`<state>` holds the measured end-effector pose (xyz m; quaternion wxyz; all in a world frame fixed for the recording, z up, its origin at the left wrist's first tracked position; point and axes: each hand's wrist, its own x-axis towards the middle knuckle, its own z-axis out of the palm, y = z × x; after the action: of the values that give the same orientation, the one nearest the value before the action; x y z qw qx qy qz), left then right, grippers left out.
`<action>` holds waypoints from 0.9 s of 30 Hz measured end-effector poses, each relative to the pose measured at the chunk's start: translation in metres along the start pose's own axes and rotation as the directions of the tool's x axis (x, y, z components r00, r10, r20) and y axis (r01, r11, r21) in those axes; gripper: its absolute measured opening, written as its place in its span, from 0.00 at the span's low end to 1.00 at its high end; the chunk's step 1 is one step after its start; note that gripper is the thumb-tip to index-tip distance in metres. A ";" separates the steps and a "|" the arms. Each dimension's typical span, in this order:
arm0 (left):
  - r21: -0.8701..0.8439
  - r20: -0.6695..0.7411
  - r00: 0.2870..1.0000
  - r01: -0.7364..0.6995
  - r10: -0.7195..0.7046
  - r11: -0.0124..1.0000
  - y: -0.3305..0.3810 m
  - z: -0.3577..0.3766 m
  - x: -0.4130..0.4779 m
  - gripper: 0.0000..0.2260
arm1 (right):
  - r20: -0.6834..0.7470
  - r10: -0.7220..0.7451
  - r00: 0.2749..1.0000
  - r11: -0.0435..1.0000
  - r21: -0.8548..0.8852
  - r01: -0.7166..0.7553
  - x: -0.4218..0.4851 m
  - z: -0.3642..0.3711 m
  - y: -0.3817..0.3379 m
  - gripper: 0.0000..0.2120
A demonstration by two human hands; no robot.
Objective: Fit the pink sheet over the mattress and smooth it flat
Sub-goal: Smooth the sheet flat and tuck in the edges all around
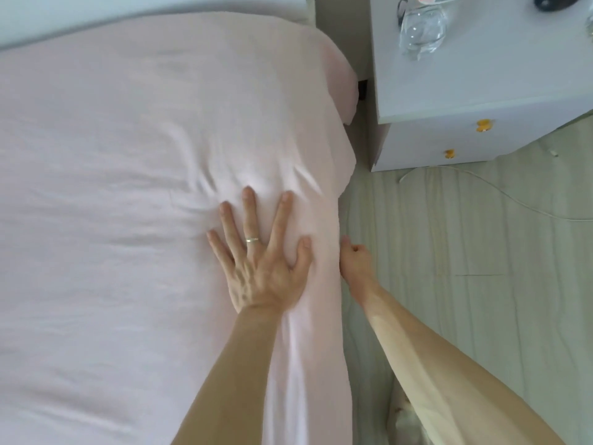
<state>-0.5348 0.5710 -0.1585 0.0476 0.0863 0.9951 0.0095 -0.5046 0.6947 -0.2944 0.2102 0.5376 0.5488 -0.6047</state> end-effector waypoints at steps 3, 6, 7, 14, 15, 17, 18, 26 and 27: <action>0.013 0.006 1.000 -0.001 0.001 1.000 0.000 0.000 0.004 0.31 | 0.199 0.131 0.971 0.968 0.185 -0.169 0.008 0.012 -0.007 0.19; 0.033 0.010 1.000 -0.010 0.010 0.999 0.000 -0.001 0.002 0.31 | 0.113 0.118 0.987 0.993 -0.039 -0.114 0.013 0.012 -0.012 0.15; 0.037 0.008 1.000 -0.018 0.017 0.999 0.000 -0.003 0.002 0.31 | 0.082 0.095 0.992 0.988 -0.126 -0.084 0.013 0.011 -0.018 0.17; 0.017 0.018 0.994 -0.107 0.107 0.994 -0.002 -0.007 0.000 0.31 | -0.437 0.003 0.900 0.971 -0.215 -0.108 0.016 -0.035 -0.044 0.17; -0.003 0.004 0.990 -0.139 0.139 0.990 -0.005 -0.011 0.004 0.31 | -0.411 -0.010 0.911 0.967 -0.235 -0.095 0.016 -0.034 -0.045 0.17; -0.058 -0.034 0.992 -0.126 0.124 0.990 -0.007 -0.020 0.020 0.29 | -0.411 0.023 0.912 0.967 -0.221 -0.123 0.017 -0.031 -0.042 0.18; -0.102 -0.056 0.995 -0.087 0.081 0.991 -0.009 -0.028 0.031 0.28 | -0.431 0.033 0.902 0.973 -0.192 -0.127 0.014 -0.029 -0.046 0.18; -0.233 -0.018 0.981 0.181 -0.191 0.955 -0.084 -0.063 0.060 0.26 | -0.345 -0.720 0.602 0.693 -0.320 0.646 -0.102 0.004 -0.132 0.21; -0.251 0.024 0.966 0.254 -0.256 0.934 -0.096 -0.062 0.053 0.26 | -0.197 -0.871 0.450 0.490 -0.422 0.763 -0.125 0.022 -0.144 0.22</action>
<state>-0.6089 0.4850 -0.1043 0.0546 -0.0504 0.9888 0.1297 -0.5938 0.6776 -0.1257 -0.1512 0.2751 0.8470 -0.4291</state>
